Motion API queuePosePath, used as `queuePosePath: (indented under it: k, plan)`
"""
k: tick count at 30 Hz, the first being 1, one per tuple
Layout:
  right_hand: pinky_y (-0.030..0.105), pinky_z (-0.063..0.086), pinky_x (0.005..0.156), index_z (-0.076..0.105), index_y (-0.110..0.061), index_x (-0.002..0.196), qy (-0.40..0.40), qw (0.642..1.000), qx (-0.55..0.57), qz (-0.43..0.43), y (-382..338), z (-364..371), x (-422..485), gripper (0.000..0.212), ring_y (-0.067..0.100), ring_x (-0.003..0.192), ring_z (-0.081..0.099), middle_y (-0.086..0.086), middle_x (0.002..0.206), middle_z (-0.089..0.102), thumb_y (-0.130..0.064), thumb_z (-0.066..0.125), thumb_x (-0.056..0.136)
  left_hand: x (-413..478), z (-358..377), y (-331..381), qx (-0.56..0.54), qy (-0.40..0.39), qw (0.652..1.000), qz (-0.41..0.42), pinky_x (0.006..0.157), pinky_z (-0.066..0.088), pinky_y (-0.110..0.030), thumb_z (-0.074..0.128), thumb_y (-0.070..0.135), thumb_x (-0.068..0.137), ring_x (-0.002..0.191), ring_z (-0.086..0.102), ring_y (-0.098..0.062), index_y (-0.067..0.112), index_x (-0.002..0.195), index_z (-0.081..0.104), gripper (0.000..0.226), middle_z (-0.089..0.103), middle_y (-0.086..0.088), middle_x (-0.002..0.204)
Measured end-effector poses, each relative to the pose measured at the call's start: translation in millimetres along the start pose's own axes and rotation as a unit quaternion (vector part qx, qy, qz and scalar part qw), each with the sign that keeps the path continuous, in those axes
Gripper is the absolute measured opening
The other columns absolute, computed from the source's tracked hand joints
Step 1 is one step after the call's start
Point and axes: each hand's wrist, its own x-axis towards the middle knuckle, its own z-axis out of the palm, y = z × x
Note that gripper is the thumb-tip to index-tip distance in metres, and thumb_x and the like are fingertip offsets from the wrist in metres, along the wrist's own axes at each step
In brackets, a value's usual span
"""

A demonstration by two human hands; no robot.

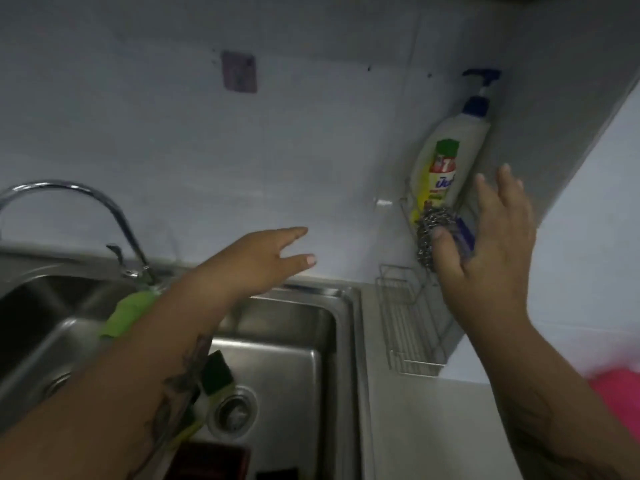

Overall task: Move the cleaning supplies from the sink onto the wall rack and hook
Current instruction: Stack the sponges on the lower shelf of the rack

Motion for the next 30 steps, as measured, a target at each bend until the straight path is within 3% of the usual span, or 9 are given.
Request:
queuePosePath:
  k: [4, 10, 14, 16, 19, 22, 25, 30]
  plan:
    - [0.023, 0.005, 0.117, 0.039, -0.014, 0.142, -0.090, 0.993, 0.034, -0.067, -51.0, 53.9, -27.9, 0.059, 0.025, 0.145, 0.019, 0.009, 0.156, 0.027, -0.029, 0.055, 0.087, -31.2, -7.5, -87.6, -0.015, 0.027, 0.995, -0.095, 0.113, 0.032, -0.034, 0.057, 0.062, 0.081, 0.137, 0.041, -0.013, 0.040, 0.144, 0.037, 0.069, 0.040, 0.012, 0.151]
    - [0.026, 0.014, 0.114, 0.046, -0.016, 0.139, -0.267, 0.958, 0.060, -0.083, -95.9, 185.3, -98.5, 0.055, 0.024, 0.142, 0.026, 0.006, 0.154, 0.033, -0.029, 0.057, 0.087, -66.8, 22.8, -218.5, -0.009, -0.018, 0.973, -0.230, 0.103, 0.037, -0.027, 0.062, 0.049, 0.085, 0.130, 0.048, -0.019, 0.023, 0.145, 0.041, 0.068, 0.049, -0.003, 0.147]
    - [0.040, 0.026, 0.114, 0.045, -0.013, 0.140, -0.378, 0.921, 0.070, -0.065, -104.0, 278.3, -165.2, 0.057, 0.031, 0.141, 0.028, 0.011, 0.154, 0.033, -0.027, 0.056, 0.086, -80.4, 60.8, -293.3, -0.005, -0.084, 0.960, -0.265, 0.091, 0.039, -0.022, 0.065, 0.037, 0.087, 0.123, 0.054, -0.022, 0.019, 0.137, 0.050, 0.055, 0.056, -0.004, 0.137]
    - [0.046, 0.031, 0.112, 0.045, -0.012, 0.140, -0.435, 0.897, 0.057, -0.047, -102.4, 323.8, -203.7, 0.058, 0.035, 0.140, 0.030, 0.015, 0.154, 0.032, -0.025, 0.057, 0.085, -80.7, 83.7, -330.4, 0.008, -0.127, 0.951, -0.282, 0.096, 0.039, -0.022, 0.069, 0.035, 0.084, 0.125, 0.052, -0.022, 0.017, 0.139, 0.047, 0.062, 0.054, -0.006, 0.139]
    - [0.053, 0.038, 0.106, 0.046, -0.014, 0.139, -0.507, 0.861, 0.026, -0.039, -95.5, 377.9, -259.1, 0.057, 0.041, 0.137, 0.031, 0.018, 0.154, 0.030, -0.026, 0.059, 0.085, -77.9, 119.9, -371.6, 0.063, -0.201, 0.937, -0.280, 0.109, 0.038, -0.037, 0.073, 0.040, 0.077, 0.135, 0.041, -0.029, 0.016, 0.147, 0.035, 0.083, 0.041, -0.011, 0.150]
    - [0.053, 0.039, 0.104, 0.047, -0.020, 0.139, -0.555, 0.831, 0.002, -0.052, -86.7, 416.3, -297.0, 0.055, 0.043, 0.135, 0.029, 0.019, 0.157, 0.022, -0.036, 0.056, 0.088, -73.1, 149.9, -392.0, 0.131, -0.269, 0.926, -0.229, 0.110, 0.036, -0.048, 0.072, 0.042, 0.074, 0.141, 0.027, -0.037, 0.027, 0.149, 0.029, 0.088, 0.023, -0.010, 0.158]
    - [0.051, 0.043, 0.099, 0.046, -0.023, 0.137, -0.566, 0.824, -0.014, -0.025, -82.1, 437.3, -316.3, 0.056, 0.042, 0.131, 0.033, 0.018, 0.158, 0.019, -0.044, 0.057, 0.086, -68.2, 166.8, -402.1, 0.163, -0.281, 0.919, -0.224, 0.111, 0.033, -0.053, 0.070, 0.041, 0.076, 0.145, 0.017, -0.039, 0.035, 0.147, 0.027, 0.084, 0.007, -0.008, 0.163]
    - [0.050, 0.048, 0.086, 0.049, -0.014, 0.130, -0.539, 0.842, -0.009, 0.022, -93.0, 446.5, -323.6, 0.052, 0.044, 0.115, 0.045, 0.020, 0.151, 0.030, -0.027, 0.063, 0.081, -68.1, 167.7, -403.3, 0.173, -0.239, 0.931, -0.217, 0.096, 0.044, -0.046, 0.067, 0.040, 0.074, 0.125, 0.040, -0.037, 0.032, 0.139, 0.038, 0.072, 0.029, -0.007, 0.149]
